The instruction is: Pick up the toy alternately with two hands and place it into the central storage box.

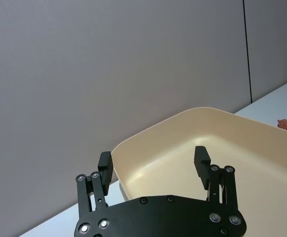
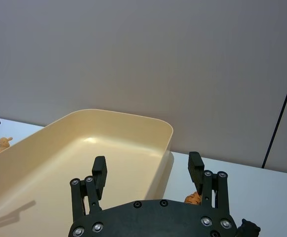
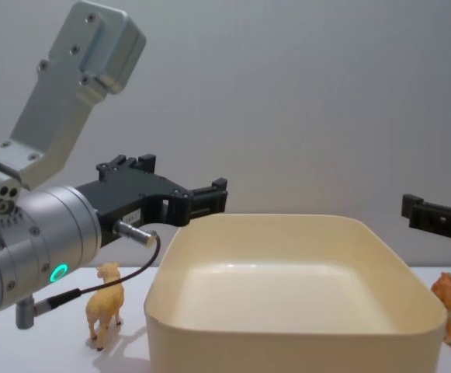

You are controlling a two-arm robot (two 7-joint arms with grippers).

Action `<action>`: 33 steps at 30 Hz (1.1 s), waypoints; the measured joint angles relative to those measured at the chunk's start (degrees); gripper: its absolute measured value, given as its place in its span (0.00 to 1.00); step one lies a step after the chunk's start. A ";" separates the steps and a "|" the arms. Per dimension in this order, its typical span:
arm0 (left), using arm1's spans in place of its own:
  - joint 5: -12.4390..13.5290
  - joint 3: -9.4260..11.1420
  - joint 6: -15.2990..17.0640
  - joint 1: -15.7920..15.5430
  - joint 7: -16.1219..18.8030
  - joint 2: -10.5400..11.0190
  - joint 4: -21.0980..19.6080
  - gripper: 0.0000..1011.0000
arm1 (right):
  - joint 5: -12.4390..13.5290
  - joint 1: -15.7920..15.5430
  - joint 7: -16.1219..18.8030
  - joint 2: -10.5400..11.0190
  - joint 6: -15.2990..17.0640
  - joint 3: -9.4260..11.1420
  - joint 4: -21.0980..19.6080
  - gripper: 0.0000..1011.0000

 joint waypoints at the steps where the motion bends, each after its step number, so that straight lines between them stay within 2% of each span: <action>1: 0.00 0.00 0.00 0.00 0.00 0.00 0.00 0.99 | 0.00 0.00 0.00 0.00 0.00 0.00 0.00 0.99; 22: 0.00 0.00 0.00 0.00 0.00 0.00 0.00 0.99 | 0.00 -0.07 -0.04 -0.01 0.00 0.03 0.01 0.99; 33: 0.00 0.00 0.00 0.00 0.00 0.00 0.00 0.99 | 0.97 -1.61 -2.44 1.06 0.91 1.12 -0.83 0.99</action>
